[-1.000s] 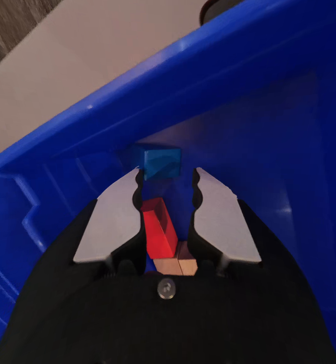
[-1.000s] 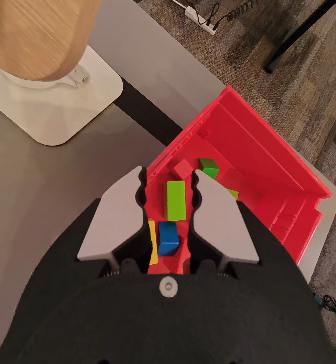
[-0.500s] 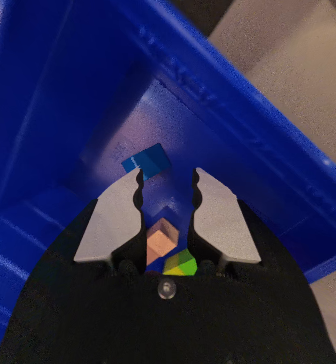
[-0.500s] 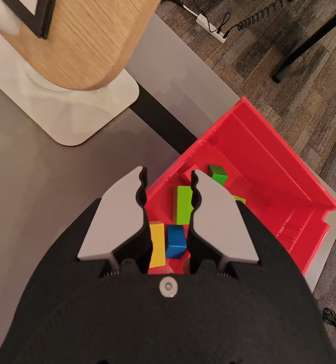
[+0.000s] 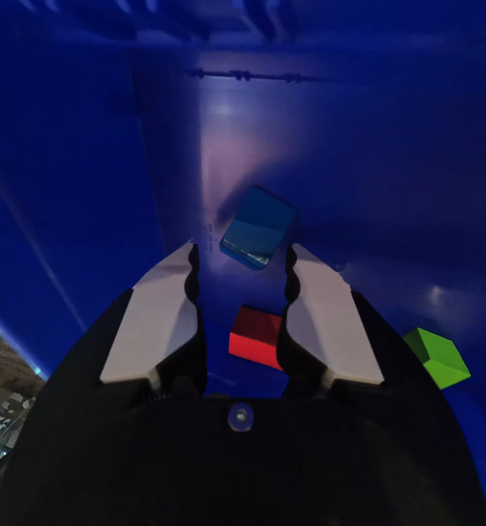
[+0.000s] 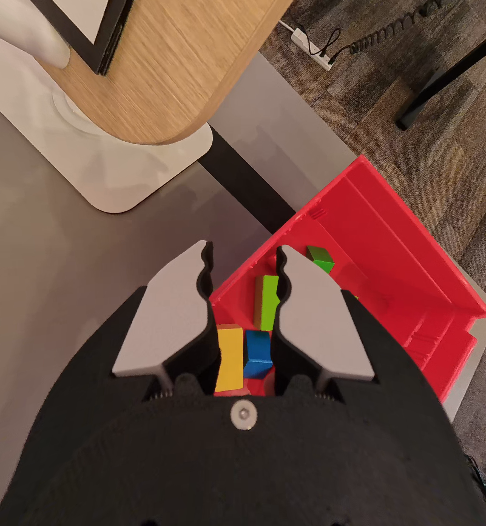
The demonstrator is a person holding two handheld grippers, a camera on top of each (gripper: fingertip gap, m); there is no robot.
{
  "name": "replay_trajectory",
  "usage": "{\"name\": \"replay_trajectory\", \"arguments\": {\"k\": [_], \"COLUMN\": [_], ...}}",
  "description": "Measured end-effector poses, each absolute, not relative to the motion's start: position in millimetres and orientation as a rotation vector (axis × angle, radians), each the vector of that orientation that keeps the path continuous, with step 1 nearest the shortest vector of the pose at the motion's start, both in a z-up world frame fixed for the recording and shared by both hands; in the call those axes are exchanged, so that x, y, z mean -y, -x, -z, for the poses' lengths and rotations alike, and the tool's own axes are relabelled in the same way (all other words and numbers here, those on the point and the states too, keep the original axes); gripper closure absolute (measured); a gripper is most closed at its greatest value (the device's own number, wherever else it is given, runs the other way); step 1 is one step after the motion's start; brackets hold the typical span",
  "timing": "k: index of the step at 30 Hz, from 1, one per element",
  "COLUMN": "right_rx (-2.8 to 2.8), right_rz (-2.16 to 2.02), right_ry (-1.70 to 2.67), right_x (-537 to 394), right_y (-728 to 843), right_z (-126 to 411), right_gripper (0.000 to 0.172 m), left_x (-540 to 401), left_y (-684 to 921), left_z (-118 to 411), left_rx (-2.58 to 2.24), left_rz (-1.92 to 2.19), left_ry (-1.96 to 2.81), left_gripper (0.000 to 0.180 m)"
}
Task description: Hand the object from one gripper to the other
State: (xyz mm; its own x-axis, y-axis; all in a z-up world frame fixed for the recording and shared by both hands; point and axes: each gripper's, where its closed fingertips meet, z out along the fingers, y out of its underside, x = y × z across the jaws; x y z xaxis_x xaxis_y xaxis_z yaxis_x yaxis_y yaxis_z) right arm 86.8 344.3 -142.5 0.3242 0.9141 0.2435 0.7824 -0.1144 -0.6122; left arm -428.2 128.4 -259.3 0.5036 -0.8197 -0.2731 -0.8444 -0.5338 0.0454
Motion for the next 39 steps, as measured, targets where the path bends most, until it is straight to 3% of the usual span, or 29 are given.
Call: {"name": "replay_trajectory", "arguments": {"k": [3,9,10,12,15,20,24,32,39], "right_rx": [1.507,1.535,1.539,1.547,1.553,1.566,1.603,1.811,1.877], "right_rz": [-0.244,-0.245,-0.247,-0.250,-0.250,-0.252,-0.302,-0.622,-0.738], "right_ry": [1.927,1.907,1.902,1.893,1.877,1.822,1.692,1.232,1.057], "right_x": [-342.8,-335.8,-334.2,-330.6,-326.1,-315.8,-291.0,-162.0,-96.5], "right_y": [-84.3,-76.4,-75.1,-72.8,-70.3,-65.5,-54.9,1.9,28.7], "right_z": [145.1,145.3,144.7,143.4,139.8,126.9,100.7,56.3,57.7], "right_gripper": [0.131,0.132,0.131,0.131,0.132,0.132,0.131,0.124,0.122], "left_x": [-122.8,-106.0,-102.8,-104.7,-98.8,-90.8,-88.2,-75.1,-82.8], "left_y": [422.7,408.0,404.5,401.1,395.9,401.8,397.1,271.3,114.9], "left_z": [263.7,263.9,266.1,265.6,267.0,263.4,228.6,105.4,82.0], "left_rx": [-1.458,-1.285,-1.265,-1.234,-1.235,-1.186,-1.026,-1.040,-1.305], "left_rz": [-0.314,-0.162,-0.132,-0.121,-0.075,-0.151,-0.171,-0.087,-0.142], "left_ry": [2.667,2.746,2.754,2.714,2.713,2.738,2.679,2.443,2.326], "left_gripper": [0.139,0.141,0.131,0.128,0.144,0.145,0.145,0.145,0.145]}}
